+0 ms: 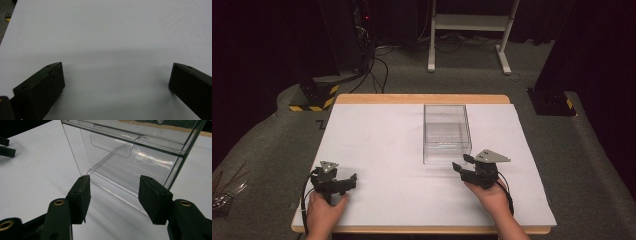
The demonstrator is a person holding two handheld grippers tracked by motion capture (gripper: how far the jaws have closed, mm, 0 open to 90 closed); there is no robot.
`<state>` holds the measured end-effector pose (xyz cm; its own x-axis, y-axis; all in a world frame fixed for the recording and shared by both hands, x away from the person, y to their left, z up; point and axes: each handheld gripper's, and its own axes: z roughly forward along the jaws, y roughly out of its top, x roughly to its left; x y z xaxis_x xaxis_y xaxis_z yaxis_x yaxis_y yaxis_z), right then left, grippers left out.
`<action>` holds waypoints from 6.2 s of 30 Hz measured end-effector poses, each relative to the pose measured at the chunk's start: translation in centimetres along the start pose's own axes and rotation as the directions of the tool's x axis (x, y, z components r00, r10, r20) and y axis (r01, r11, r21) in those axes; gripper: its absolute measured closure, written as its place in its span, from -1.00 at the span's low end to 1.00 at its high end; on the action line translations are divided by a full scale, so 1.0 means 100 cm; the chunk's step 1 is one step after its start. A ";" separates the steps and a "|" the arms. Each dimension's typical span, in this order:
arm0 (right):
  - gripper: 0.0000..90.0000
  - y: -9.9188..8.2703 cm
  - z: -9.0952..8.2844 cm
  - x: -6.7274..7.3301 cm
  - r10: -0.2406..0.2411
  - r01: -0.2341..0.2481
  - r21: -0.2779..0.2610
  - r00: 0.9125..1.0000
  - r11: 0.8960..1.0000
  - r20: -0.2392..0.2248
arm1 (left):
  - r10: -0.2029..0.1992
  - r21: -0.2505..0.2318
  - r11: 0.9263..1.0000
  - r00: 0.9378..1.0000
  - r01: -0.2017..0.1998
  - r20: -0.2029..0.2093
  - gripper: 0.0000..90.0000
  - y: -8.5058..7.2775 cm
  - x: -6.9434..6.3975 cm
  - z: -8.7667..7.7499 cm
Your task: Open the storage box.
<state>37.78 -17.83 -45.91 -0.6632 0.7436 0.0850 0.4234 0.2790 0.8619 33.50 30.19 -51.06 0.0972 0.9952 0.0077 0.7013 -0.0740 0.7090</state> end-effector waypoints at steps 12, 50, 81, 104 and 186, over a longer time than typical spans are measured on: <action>0.08 0.004 0.013 -0.006 0.014 -0.014 -0.017 1.000 1.000 -0.001 | 0.000 0.000 1.000 1.000 0.000 0.000 -0.99 0.000 0.000 0.000; 0.43 0.015 0.033 -0.016 0.030 -0.036 -0.071 0.996 0.997 -0.080 | 0.000 0.000 1.000 1.000 0.000 0.000 -0.99 0.000 0.000 0.000; 0.75 0.009 0.024 -0.025 0.019 -0.033 -0.084 0.986 0.996 -0.168 | 0.000 -0.001 1.000 1.000 0.000 0.000 -0.99 0.000 0.000 0.000; 0.87 -0.001 0.008 -0.022 0.000 -0.017 -0.092 0.983 0.996 -0.183 | 0.000 -0.001 1.000 1.000 0.000 0.000 -0.99 0.000 0.000 0.000; 0.82 -0.034 -0.035 0.013 -0.059 0.032 -0.092 0.952 0.995 -0.300 | 0.000 -0.001 1.000 1.000 0.000 0.000 -0.99 0.000 0.000 0.000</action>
<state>33.31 -19.90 -46.95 -0.8414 0.5095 0.1801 0.3429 0.2458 0.9067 33.49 30.20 -51.07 0.0973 0.9952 0.0073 0.7009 -0.0737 0.7095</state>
